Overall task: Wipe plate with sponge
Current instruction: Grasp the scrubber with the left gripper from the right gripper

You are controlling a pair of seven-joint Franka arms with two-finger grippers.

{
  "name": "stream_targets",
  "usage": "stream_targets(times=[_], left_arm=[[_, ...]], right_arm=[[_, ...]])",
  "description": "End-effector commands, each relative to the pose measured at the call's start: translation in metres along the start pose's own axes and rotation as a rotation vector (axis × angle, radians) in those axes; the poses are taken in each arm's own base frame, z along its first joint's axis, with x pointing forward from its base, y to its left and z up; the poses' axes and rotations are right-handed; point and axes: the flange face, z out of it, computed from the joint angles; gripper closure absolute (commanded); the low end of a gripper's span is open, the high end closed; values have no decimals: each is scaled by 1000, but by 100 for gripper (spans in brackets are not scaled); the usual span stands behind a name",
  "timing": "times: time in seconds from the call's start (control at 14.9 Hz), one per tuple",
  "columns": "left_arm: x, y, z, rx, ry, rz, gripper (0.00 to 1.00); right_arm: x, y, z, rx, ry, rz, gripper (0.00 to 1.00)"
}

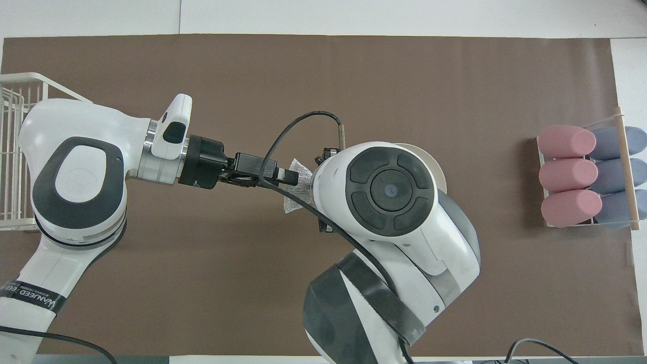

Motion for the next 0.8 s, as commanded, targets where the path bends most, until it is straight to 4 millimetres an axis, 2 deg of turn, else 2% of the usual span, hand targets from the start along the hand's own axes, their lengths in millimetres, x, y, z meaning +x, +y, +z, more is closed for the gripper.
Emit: stream_targets(times=[0.0, 0.27, 0.33, 0.4, 0.74], left_arm=[[5, 3, 4, 6, -31, 23, 16], [3, 5, 6, 5, -38, 25, 56], [2, 6, 7, 0, -57, 22, 88], [0, 7, 7, -2, -64, 16, 100], [-1, 8, 9, 0, -71, -30, 100]], right_arm=[[4, 1, -3, 26, 8, 18, 100], [4, -1, -4, 28, 6, 20, 100], [5, -1, -4, 27, 7, 21, 100], [5, -1, -4, 28, 6, 21, 100], [6, -2, -4, 27, 7, 21, 100]])
